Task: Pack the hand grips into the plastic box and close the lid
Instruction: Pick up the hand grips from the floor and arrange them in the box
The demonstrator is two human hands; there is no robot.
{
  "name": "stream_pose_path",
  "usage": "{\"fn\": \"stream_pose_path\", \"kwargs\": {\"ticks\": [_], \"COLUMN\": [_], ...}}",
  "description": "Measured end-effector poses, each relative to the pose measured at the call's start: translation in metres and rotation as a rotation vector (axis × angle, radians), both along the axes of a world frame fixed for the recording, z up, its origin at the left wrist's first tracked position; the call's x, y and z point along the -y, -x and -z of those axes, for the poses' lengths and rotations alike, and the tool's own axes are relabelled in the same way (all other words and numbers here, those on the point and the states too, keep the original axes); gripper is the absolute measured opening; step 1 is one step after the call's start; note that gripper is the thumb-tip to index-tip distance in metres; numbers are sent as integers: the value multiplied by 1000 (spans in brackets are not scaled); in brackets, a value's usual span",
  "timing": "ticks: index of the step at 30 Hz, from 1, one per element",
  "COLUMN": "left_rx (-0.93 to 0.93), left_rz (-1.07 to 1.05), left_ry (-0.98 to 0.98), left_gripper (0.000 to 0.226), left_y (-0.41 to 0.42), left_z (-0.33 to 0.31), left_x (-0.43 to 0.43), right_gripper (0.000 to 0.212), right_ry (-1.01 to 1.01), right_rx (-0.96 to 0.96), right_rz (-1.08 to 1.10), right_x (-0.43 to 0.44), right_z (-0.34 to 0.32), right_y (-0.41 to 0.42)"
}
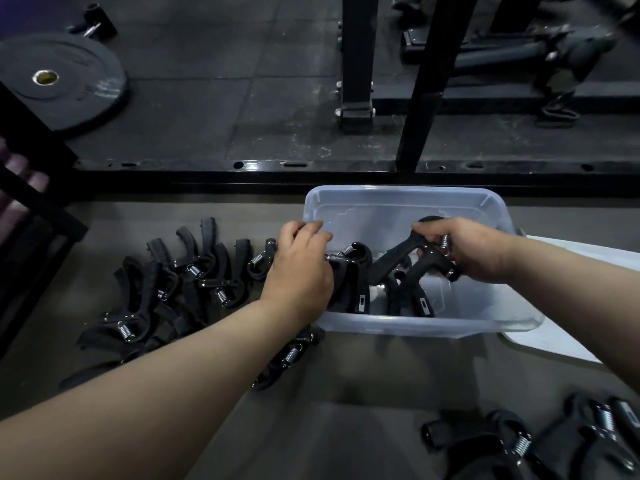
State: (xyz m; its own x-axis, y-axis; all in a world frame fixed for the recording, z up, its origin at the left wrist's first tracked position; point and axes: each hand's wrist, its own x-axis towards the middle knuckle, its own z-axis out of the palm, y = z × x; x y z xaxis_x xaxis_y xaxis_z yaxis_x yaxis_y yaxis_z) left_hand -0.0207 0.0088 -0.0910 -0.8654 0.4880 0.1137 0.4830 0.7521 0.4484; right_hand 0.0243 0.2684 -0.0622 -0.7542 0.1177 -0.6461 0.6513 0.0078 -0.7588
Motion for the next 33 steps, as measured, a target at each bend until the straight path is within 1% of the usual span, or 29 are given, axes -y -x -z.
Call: {"fn": "stream_pose_path", "kwargs": {"ticks": [2,4,6,8,9,11,13,14,15,17,18,19,20,21,22,23,24,25,27,28,29,31,33], "left_rx": [-84,-136,-84,-1,25,56,72,75,81,86,81,72,58,39,22,8,2,0,-17,-23,-24,13,63], "left_rz": [46,118,166,170,160,127,89,69,48,9,2,9,33,67,103,138,166,187,215,206,180,103,78], "left_ry": [58,68,98,99,95,77,28,11,-2,-24,-24,-10,16,39,54,58,59,55,27,-11,-59,-127,-143], "left_gripper": [40,39,50,57,56,42,31,29,27,24,24,24,24,23,22,22,24,29,40,42,42,39,47], "left_y": [-1,0,-2,-3,-3,-3,0,0,-1,-3,-3,-4,-4,-4,-3,-2,-2,-2,-1,-1,0,0,-3], "left_z": [-2,-5,-10,-13,-14,-14,-15,-15,-16,-17,-18,-18,-19,-19,-19,-19,-17,-16,-12,-9,-6,-5,-6], "left_x": [-2,-3,-3,0,0,1,0,0,-1,-3,-3,-3,-3,-3,-2,-1,0,1,4,4,4,4,3], "right_gripper": [26,27,32,38,41,47,54,62,74,103,107,103,95,82,64,47,34,26,16,13,15,27,33], "right_ry": [115,203,258,275,277,308,329,282,169,-181,-267,-223,-77,93,224,295,288,259,207,178,139,44,-16], "right_rx": [11,-19,-50,-71,-81,-102,-122,-128,-104,58,134,168,160,131,92,55,41,40,32,24,18,17,60], "right_rz": [12,36,48,66,69,125,249,315,340,331,341,336,295,259,267,296,346,390,466,476,471,422,357], "right_x": [5,14,26,40,47,59,68,71,75,85,93,103,112,121,129,133,132,133,125,119,110,86,62], "right_z": [-3,-8,-13,-13,-14,-12,-8,-4,-1,4,2,-1,-2,-5,-6,-6,-1,-1,4,3,7,12,16], "right_y": [0,2,5,8,10,12,14,16,17,16,13,11,9,9,9,9,11,14,16,15,14,8,2]}}
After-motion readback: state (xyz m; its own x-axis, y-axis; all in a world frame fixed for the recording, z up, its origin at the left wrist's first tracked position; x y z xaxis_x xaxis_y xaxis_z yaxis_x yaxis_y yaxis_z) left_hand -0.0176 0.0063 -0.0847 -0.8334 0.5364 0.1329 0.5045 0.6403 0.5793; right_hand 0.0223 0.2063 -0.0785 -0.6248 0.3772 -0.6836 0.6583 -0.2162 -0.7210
